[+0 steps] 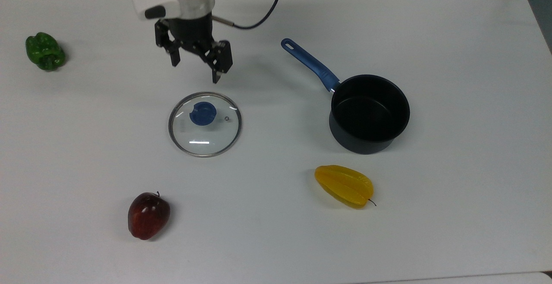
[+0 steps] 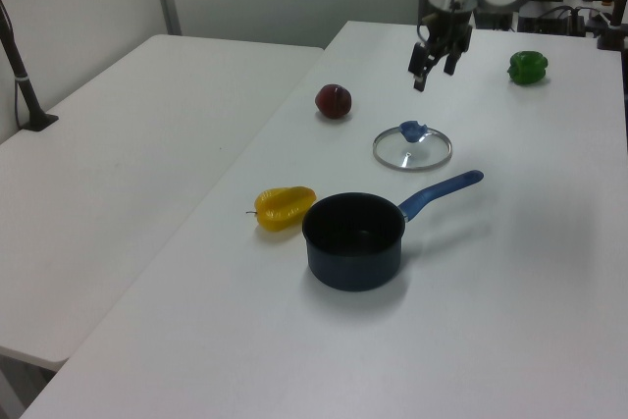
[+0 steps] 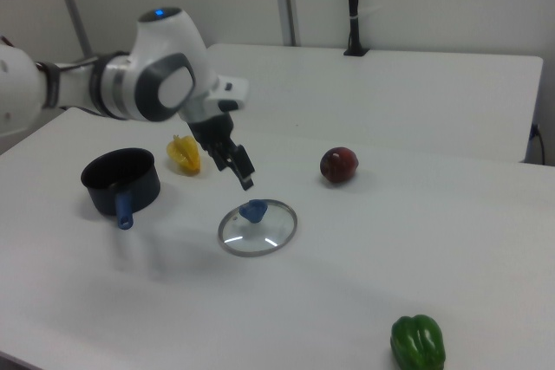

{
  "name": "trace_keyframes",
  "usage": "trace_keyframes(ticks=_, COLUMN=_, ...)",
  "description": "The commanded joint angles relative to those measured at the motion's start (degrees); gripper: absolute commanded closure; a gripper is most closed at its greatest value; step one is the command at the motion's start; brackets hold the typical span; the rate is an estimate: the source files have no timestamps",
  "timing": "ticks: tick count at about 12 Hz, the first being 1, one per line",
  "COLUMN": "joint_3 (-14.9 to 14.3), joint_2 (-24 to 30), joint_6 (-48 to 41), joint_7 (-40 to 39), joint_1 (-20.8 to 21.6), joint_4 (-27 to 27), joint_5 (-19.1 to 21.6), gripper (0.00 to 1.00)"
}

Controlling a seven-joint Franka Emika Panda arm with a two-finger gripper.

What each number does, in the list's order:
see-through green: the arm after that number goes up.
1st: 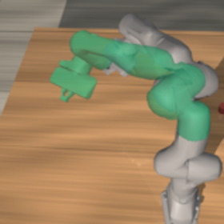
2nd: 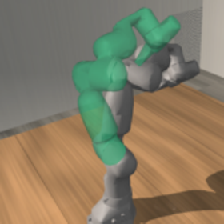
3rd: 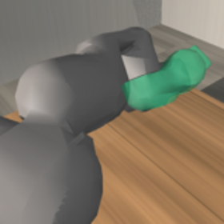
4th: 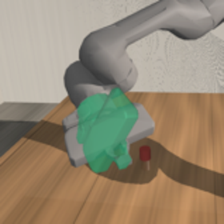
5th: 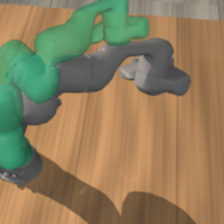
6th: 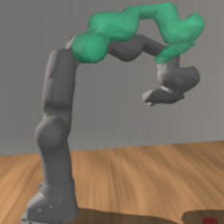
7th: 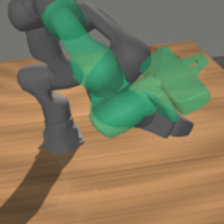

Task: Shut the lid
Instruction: 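Move the gripper over the glass lid and lower toward its blue knob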

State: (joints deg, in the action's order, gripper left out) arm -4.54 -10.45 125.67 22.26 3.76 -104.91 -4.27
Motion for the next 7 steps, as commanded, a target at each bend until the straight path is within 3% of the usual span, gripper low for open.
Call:
trace_keyframes(ticks=1, joint_3=0.06, joint_2=-4.66, joint_6=5.36, joint_7=1.91, joint_1=-0.86, joint_4=0.06, joint_5=-0.21, gripper=0.0)
trace_keyframes(ticks=7, joint_3=0.06, joint_2=-12.05, joint_6=13.72, joint_7=5.33, joint_1=-0.42, joint_4=0.23, joint_5=-2.14, gripper=0.0)
